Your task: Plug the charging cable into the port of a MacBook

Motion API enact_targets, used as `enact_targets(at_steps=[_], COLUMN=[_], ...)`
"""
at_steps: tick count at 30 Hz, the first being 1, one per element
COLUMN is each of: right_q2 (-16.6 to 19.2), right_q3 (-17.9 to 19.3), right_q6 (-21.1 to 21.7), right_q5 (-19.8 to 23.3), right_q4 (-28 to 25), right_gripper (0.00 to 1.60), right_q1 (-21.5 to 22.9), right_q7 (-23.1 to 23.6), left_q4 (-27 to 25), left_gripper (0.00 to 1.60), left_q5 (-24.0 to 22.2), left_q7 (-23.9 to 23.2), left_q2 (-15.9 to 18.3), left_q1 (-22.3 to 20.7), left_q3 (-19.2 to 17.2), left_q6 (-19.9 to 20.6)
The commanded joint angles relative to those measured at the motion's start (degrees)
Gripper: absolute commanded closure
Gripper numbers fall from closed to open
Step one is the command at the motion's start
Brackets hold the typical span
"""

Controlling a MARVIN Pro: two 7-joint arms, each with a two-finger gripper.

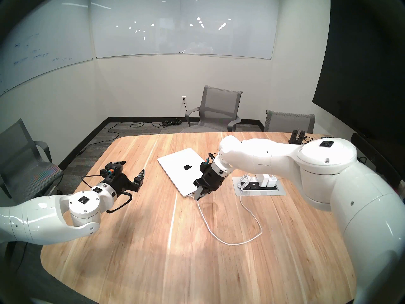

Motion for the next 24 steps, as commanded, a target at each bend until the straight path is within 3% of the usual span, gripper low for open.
enact_targets(at_steps=[1, 24], right_q2=[-0.47, -1.17], right_q3=[0.11, -0.23], right_q6=[0.15, 0.15], right_q5=[0.31, 0.53], right_q4=[0.47, 1.59], right_gripper=[1.6, 1.6], right_q1=[0.8, 0.54], right_q7=[0.38, 0.86], left_q4=[-0.12, -0.12], left_gripper=[0.0, 0.0], left_q5=[-0.14, -0.14], left_q7=[-0.08, -0.08], left_q2=[-0.09, -0.09], left_q1=[-0.81, -0.81], left_q3=[-0.77, -0.78], left_q6=[-0.22, -0.21])
